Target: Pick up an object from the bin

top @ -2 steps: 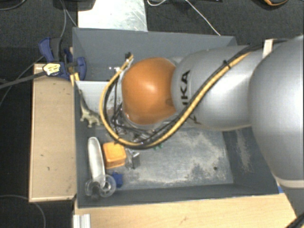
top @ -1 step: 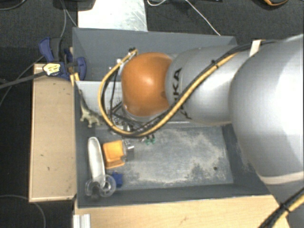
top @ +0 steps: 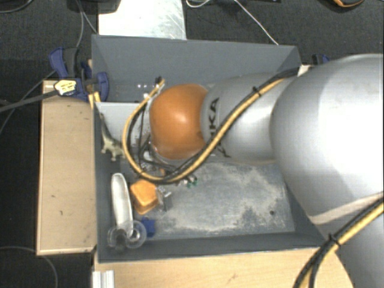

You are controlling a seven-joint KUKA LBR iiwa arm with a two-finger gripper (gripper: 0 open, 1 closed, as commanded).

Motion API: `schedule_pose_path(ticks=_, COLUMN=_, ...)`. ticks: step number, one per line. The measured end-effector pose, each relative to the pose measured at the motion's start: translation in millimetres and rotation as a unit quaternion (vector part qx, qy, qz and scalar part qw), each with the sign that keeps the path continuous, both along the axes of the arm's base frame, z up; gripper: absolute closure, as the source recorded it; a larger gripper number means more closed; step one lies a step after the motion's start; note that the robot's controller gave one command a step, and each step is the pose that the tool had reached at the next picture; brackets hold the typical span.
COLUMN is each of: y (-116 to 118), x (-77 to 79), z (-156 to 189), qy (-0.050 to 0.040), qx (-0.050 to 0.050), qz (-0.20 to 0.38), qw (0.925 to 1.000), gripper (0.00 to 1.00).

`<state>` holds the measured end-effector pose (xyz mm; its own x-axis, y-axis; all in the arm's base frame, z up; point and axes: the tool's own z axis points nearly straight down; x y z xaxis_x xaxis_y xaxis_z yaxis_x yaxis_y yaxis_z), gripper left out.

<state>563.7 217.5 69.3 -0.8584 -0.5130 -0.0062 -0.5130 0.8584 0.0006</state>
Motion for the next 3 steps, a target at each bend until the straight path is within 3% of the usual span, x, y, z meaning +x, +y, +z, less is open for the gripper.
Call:
schedule_pose_path(ticks=1, y=1.9, x=-3.0, z=3.1, qy=-0.0010, qx=0.001, qz=-0.080, qw=0.9968, gripper=1.00)
schedule_pose_path(ticks=3, y=1.4, x=-4.1, z=8.4, qy=-0.0007, qx=0.001, qz=-0.081, qw=0.9967, gripper=1.00)
